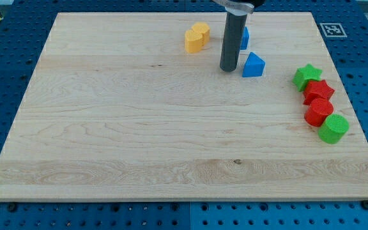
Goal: Push the blue triangle towards the top of the green star
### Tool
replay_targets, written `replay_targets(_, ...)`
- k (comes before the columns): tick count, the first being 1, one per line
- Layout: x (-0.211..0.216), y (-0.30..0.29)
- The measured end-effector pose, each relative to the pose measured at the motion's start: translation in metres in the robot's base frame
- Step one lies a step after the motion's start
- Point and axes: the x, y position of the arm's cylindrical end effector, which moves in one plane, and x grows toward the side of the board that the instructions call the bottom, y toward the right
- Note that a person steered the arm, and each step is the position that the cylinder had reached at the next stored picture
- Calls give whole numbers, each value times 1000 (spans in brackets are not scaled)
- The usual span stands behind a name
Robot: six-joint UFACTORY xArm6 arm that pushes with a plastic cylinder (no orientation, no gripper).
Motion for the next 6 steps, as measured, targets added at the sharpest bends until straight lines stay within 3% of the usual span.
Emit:
replay_targets(3, -8, 98)
replay_targets(5, -42, 83)
replay_targets(6, -53, 105)
